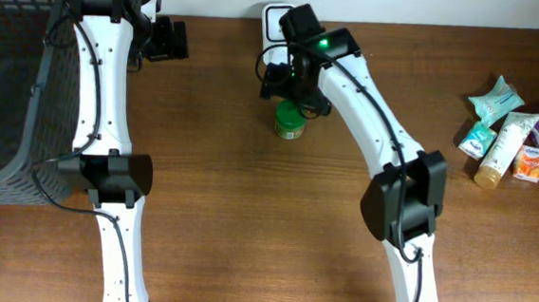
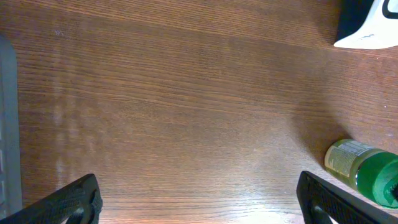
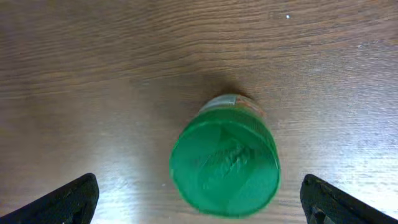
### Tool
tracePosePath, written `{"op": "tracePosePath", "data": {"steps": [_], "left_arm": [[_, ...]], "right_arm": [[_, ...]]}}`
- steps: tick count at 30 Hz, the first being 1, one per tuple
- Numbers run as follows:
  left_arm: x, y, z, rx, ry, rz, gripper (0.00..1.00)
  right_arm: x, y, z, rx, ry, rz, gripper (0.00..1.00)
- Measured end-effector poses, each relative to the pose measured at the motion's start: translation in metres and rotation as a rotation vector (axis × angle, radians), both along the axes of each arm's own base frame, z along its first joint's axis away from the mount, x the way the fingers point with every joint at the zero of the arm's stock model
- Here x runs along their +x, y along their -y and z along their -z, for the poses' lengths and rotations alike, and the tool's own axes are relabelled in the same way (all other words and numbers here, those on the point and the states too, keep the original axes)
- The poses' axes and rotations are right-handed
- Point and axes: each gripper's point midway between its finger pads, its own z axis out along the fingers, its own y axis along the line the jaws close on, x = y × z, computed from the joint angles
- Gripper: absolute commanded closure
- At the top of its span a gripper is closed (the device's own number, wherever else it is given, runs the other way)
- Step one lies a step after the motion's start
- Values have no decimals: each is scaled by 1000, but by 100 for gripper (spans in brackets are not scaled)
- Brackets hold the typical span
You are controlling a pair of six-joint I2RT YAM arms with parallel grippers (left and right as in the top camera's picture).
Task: Scan the item barcode
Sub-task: 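Reach the right gripper down and grasp the green-lidded jar, then lift the green-lidded jar up to the barcode scanner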
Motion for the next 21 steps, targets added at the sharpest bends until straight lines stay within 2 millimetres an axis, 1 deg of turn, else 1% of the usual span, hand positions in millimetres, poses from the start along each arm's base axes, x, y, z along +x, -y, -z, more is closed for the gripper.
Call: {"op": "tracePosePath", "data": {"steps": [2,5,8,9,10,11,12,14,15,17,19,21], "left_arm": [[0,0,0,0,0,0,1],[0,0,0,0,0,0,1],[0,0,0,0,0,0,1],[0,0,0,0,0,0,1],[0,0,0,0,0,0,1],[0,0,0,0,0,0,1],[0,0,0,0,0,0,1],[0,0,0,0,0,0,1],[0,0,0,0,0,0,1],[0,0,0,0,0,0,1],[0,0,0,0,0,0,1],[0,0,0,0,0,0,1]], "right_arm": [[1,4,12,-27,-16,35,1],[3,6,17,-42,-21,61,1],[1,8,32,-54,-55,103,1],[1,9,37,-57,-66,113,5],[0,9,47,-66,-86,121,7],[-1,10,51,-70,-93,128,14],[-1,10,53,-72,-97,133,17],[-2,10,53,-73,-100,138,18],[-2,10,53,-73,-100,139,20],[-3,10,54,-75,-104,139,21],[-6,11,58,-81,-117,138,22],[-10,12,64,-90,-131,137,26]]}}
